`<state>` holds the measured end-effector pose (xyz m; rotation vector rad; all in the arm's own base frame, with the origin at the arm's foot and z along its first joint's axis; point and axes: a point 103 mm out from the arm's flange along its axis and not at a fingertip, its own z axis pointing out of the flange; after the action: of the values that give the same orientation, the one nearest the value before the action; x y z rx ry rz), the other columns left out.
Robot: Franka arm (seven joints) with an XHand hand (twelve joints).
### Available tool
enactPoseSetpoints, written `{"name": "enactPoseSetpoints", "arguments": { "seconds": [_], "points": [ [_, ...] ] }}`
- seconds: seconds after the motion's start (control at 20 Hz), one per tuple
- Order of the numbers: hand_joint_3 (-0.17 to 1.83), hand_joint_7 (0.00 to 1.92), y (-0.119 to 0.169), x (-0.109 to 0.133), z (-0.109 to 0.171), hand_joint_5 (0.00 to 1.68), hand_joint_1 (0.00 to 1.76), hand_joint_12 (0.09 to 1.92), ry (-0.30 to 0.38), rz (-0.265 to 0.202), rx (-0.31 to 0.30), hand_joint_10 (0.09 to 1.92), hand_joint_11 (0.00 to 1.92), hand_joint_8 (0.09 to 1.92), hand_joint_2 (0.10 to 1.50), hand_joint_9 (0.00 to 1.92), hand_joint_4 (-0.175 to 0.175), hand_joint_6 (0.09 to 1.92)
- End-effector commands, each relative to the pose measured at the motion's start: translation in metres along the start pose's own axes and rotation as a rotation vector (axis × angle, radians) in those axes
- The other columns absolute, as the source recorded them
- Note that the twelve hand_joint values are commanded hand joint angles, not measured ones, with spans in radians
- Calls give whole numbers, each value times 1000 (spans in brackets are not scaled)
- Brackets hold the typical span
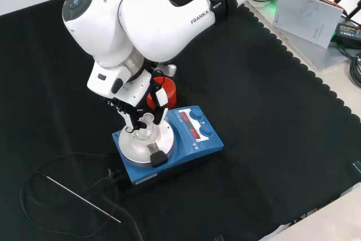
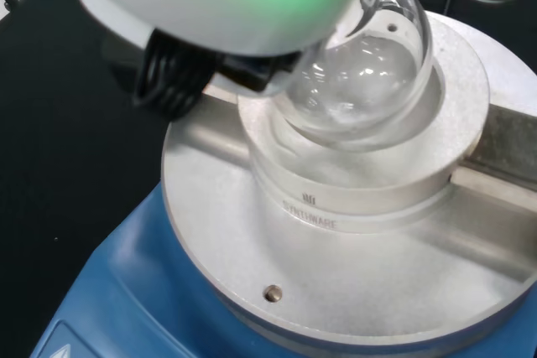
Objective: Place the round-bottom flask on the heater.
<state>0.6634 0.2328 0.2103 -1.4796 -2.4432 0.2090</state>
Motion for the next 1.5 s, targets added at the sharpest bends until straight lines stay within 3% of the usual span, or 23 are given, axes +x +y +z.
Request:
{"name": "enactPoseSetpoints", "arguments": {
  "seconds": [0.05, 0.85, 1.0, 1.35, 1.5],
  "points": [
    [969, 1467, -3, -1, 3, 1234, 1328, 919, -1, 3, 3, 340, 1702, 661, 466, 1739, -175, 714],
    [974, 1464, -8, 1, 9, 1231, 1329, 921, -8, 17, 11, 341, 1701, 669, 464, 1738, -175, 722],
    [945, 1543, -10, 2, 10, 1293, 1228, 916, -3, 21, 15, 345, 1709, 660, 488, 1746, -175, 738],
    [883, 1488, -12, 4, 13, 1272, 1196, 1006, -1, 28, 38, 408, 1582, 696, 533, 1689, -174, 768],
    [853, 1449, -11, 2, 14, 1257, 1191, 1024, -1, 30, 46, 473, 1557, 738, 555, 1649, -159, 777]
  ]
}}
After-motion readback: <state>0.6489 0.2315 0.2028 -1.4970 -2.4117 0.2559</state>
